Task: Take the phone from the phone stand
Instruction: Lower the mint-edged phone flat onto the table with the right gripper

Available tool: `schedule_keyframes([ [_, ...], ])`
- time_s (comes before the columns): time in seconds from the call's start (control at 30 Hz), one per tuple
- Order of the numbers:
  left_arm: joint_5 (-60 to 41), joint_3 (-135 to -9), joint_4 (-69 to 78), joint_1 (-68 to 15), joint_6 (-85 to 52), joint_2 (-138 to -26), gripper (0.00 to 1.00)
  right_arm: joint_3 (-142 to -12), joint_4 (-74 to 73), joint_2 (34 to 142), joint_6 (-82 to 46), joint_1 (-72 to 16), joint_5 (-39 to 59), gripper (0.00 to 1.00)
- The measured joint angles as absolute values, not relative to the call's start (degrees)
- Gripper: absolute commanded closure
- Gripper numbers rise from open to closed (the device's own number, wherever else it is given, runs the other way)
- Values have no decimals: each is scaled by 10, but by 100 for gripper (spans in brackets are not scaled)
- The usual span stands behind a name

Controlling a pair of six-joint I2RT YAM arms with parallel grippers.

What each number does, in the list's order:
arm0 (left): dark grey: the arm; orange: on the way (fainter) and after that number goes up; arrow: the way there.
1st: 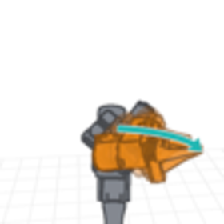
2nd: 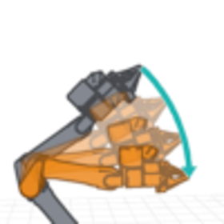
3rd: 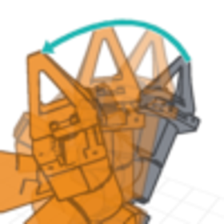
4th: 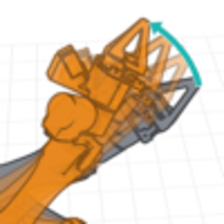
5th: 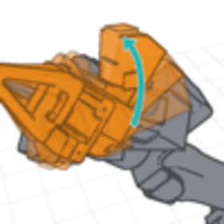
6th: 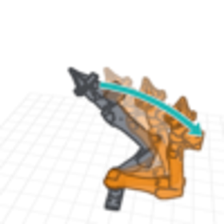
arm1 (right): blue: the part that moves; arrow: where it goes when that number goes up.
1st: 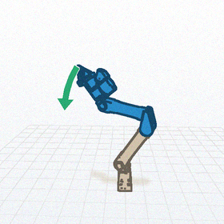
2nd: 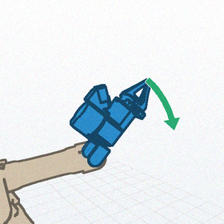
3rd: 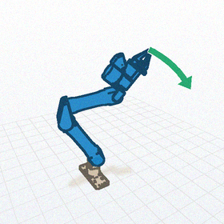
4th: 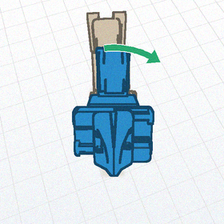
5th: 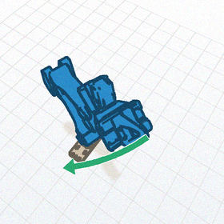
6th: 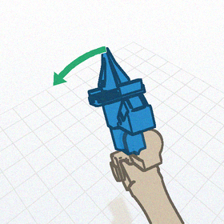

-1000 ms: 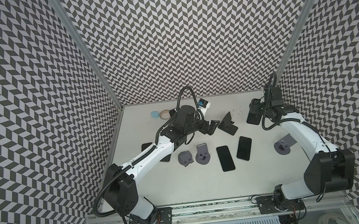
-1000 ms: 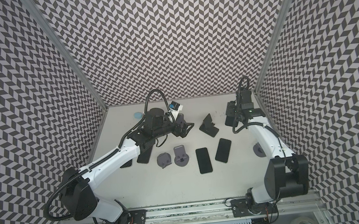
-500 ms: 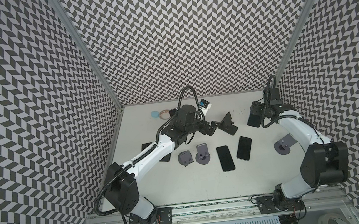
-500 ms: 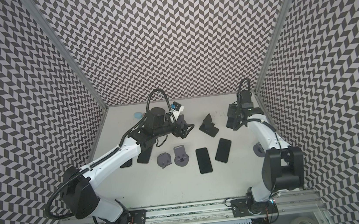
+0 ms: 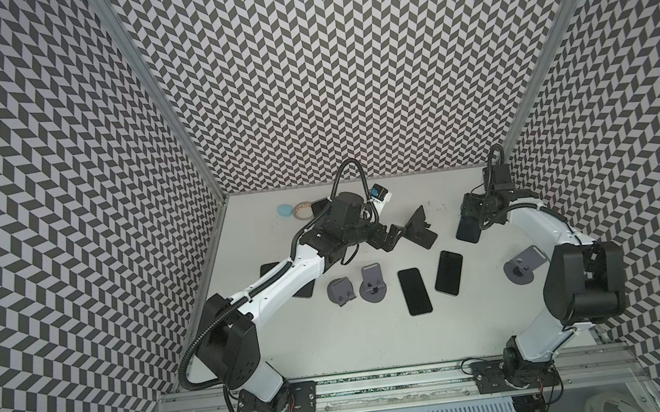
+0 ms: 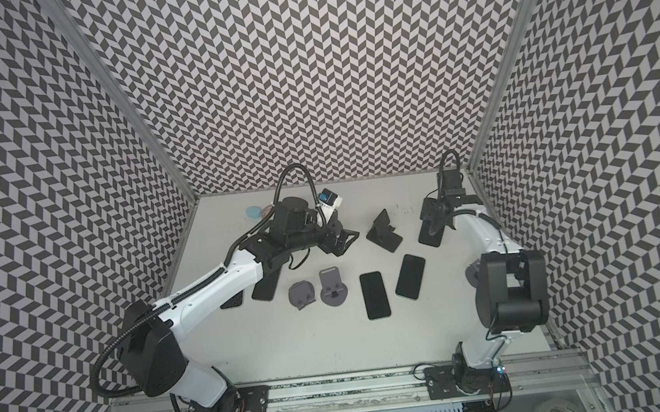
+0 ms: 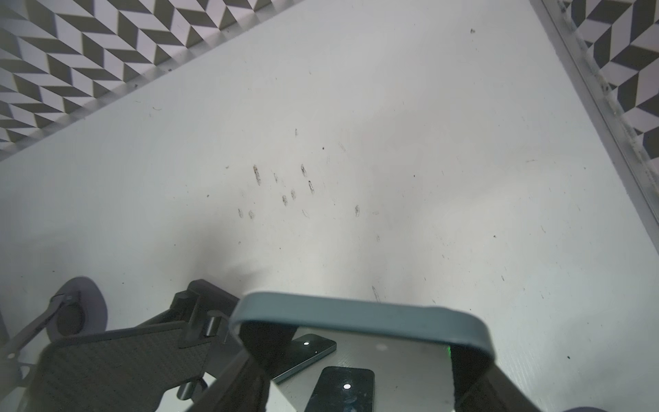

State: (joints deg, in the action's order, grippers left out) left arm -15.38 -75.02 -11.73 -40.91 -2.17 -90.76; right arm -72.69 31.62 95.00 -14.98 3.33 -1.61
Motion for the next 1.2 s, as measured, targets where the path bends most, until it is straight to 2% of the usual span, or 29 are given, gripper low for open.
schedule_keyframes([
  [1.2, -171, -787, -147, -393, -11, -943, 3, -885, 411, 1143, -131, 44, 19, 62],
])
